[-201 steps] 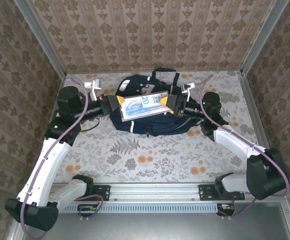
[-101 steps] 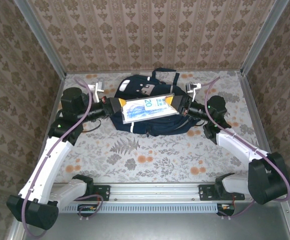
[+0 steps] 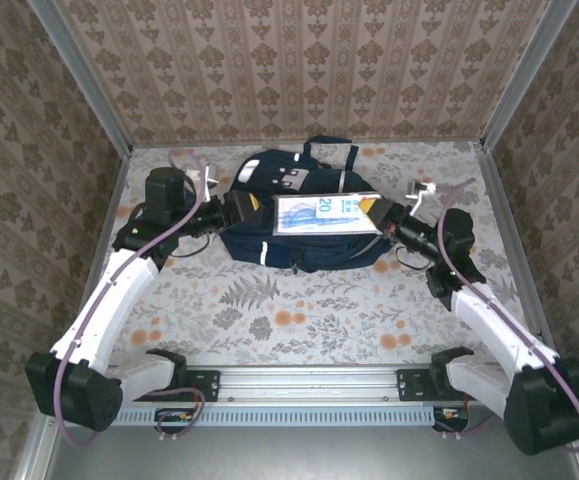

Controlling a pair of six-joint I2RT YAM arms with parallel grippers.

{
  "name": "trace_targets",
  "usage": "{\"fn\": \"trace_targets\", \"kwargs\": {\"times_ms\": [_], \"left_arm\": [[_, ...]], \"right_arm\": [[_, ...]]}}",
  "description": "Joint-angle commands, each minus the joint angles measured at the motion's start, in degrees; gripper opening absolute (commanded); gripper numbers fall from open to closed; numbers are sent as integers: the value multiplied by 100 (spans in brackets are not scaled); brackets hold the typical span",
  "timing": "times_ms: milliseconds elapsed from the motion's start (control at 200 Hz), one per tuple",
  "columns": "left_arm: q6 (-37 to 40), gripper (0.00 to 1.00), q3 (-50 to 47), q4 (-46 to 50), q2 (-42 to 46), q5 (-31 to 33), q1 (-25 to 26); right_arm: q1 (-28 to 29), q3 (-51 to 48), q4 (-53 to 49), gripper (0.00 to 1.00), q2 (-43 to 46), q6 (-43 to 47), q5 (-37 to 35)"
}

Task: Pack the student bag

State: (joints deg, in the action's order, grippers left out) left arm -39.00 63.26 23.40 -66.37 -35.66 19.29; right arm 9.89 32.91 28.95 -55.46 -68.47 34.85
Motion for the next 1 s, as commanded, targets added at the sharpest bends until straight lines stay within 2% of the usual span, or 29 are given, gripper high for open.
{"fn": "trace_targets", "kwargs": {"times_ms": [0, 45, 115, 175, 355, 600, 790, 995], "left_arm": [[815, 60, 636, 494, -476, 764, 151], [996, 60, 927, 630, -782, 973, 321], [1209, 61, 1444, 822, -1338, 1227, 651], [1305, 62, 1961, 971, -1932, 1290, 1073], [1068, 65, 3243, 902, -3575, 892, 1620], [777, 67, 4682, 900, -5262, 357, 1904], [736, 63, 5048, 843, -5669, 160, 2057], [615, 52, 5258, 750, -6010, 33, 2091]], "right_arm": [[-173, 163, -2061, 6, 1042, 816, -1306], [-193, 402, -3116, 3, 1495, 1300, -2041], [-237, 603, -3957, 2, 1957, 1702, -2940], [-317, 706, -4370, 3, 2246, 1913, -3475], [-415, 1128, -5195, 6, 2298, 2341, -4555], [-462, 1288, -5359, 7, 2373, 2699, -4835], [-463, 1223, -5438, 8, 2518, 2882, -4926], [-462, 1165, -5287, 8, 2462, 2878, -4797]]}}
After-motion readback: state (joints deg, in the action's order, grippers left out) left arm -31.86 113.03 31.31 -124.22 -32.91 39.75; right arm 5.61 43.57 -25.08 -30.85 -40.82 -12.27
